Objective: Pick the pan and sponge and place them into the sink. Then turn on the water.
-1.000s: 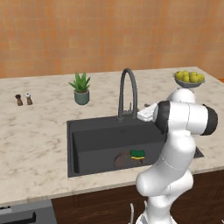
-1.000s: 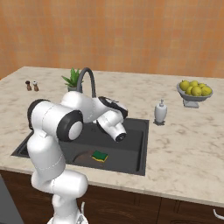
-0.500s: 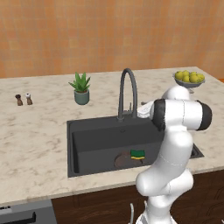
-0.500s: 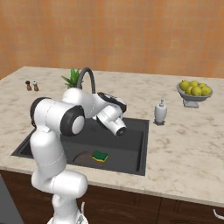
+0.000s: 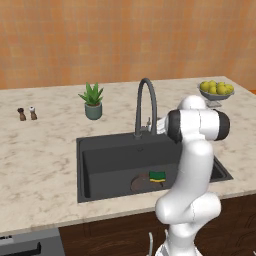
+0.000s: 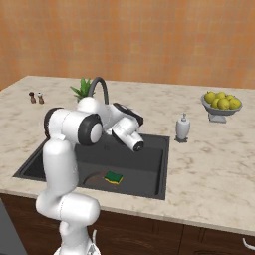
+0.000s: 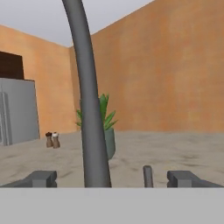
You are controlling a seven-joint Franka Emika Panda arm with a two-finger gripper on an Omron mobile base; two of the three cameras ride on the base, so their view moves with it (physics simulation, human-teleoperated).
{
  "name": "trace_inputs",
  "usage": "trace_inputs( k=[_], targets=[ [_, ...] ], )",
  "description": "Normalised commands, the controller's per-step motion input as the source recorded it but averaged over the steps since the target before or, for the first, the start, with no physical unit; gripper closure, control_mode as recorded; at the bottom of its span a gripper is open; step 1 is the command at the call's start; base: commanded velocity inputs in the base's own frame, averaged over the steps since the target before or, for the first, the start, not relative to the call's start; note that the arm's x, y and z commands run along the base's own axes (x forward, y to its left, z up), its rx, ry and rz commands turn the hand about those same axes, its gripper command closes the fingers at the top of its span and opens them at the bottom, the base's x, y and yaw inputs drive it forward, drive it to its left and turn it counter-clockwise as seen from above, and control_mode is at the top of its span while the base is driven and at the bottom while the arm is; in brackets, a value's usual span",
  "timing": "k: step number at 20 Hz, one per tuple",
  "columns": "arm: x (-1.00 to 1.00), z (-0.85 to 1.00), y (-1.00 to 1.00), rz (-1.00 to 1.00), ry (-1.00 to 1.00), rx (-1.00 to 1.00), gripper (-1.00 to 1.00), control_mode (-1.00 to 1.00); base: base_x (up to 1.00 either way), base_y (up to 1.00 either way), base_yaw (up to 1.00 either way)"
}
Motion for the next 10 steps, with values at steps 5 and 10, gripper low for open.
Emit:
trace_inputs(
  k=[5,10],
  targets=[
    [0.45,-0.30,-0.01,0.05,0.01,0.01,-1.00,-1.00,0.00,0.00,0.00],
    [0.39,-0.27,-0.08,0.06,0.00,0.04,-1.00,-1.00,0.00,0.00,0.00]
  ],
)
